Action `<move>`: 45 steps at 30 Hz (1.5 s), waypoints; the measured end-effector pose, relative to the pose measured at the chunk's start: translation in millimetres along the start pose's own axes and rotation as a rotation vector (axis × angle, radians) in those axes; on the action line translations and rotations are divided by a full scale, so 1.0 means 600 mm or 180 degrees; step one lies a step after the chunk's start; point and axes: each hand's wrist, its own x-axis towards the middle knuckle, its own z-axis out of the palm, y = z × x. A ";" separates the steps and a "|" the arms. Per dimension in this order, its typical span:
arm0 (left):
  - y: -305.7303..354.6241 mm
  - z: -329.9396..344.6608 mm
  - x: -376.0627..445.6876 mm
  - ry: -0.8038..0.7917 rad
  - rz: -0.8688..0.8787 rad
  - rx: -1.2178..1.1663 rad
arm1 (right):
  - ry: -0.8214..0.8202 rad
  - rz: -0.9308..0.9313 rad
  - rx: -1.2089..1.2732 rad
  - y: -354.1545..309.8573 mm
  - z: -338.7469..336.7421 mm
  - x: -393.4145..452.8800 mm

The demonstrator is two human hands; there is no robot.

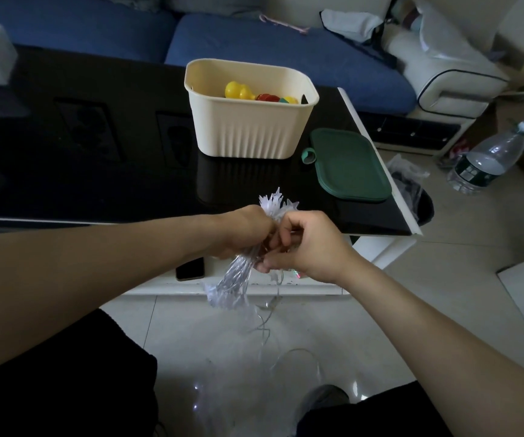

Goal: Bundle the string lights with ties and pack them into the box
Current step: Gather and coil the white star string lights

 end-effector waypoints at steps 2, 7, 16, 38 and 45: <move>0.002 0.000 -0.002 -0.0031 0.0002 -0.0142 | 0.0311 -0.0054 -0.0408 -0.006 0.006 0.000; 0.006 -0.003 -0.008 -0.0264 0.0025 0.0035 | 0.0880 -0.0146 -0.0941 0.000 0.024 0.010; 0.017 -0.020 -0.005 0.0283 0.0135 0.0140 | 0.0173 0.0375 -0.0675 0.005 0.000 0.016; 0.032 -0.033 -0.012 0.0752 0.0600 -0.1139 | -0.0360 0.0718 0.2212 0.028 -0.085 -0.002; 0.024 -0.028 -0.005 0.0744 0.0595 -0.1070 | -0.0473 0.0142 0.3025 0.007 -0.087 -0.010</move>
